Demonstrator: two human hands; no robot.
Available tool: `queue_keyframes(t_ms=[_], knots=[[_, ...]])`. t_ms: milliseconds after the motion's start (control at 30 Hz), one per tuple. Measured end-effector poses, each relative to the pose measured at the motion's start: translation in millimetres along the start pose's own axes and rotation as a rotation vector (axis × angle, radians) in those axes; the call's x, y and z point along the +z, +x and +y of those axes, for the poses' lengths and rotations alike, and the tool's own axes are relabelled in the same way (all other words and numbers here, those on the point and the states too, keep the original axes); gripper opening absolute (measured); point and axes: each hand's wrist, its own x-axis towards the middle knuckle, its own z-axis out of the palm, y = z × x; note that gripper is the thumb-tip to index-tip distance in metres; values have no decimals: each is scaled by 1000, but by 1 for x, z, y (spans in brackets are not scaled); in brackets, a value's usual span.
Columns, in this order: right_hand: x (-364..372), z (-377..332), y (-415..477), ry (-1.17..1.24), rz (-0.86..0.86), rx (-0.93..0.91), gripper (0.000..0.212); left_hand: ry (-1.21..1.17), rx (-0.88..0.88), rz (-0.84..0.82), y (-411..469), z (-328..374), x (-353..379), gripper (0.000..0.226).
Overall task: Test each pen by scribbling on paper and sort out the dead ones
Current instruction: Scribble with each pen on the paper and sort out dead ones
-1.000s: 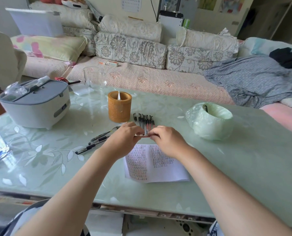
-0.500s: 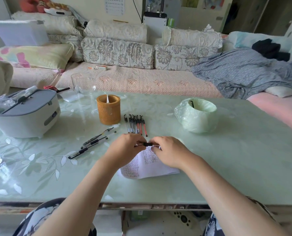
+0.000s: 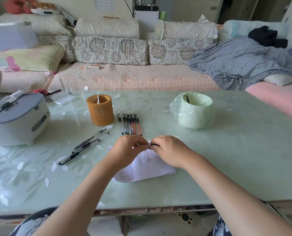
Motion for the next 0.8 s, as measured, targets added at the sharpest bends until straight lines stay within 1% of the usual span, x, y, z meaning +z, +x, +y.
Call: queue_keyframes(t_ms=[67, 200, 367, 500, 633, 700, 800], knots=[[5, 4, 4, 29, -20, -8, 23, -36, -41, 15, 5, -1, 4, 5], [7, 10, 9, 53, 3, -9, 23, -160, -149, 35, 15, -5, 7, 3], [-3, 13, 11, 38, -27, -14, 21, -285, -208, 1, 21, -8, 12, 4], [-4, 17, 14, -9, 10, -41, 19, -381, -216, 10, 25, -9, 13, 4], [-2, 17, 16, -34, 37, -23, 21, -401, -222, 14, 29, -12, 12, 4], [-2, 17, 17, -28, 24, -3, 24, -391, -226, 14, 30, -15, 10, 4], [-2, 16, 18, 50, -29, 31, 26, -294, -208, -14, 32, -16, 6, 5]])
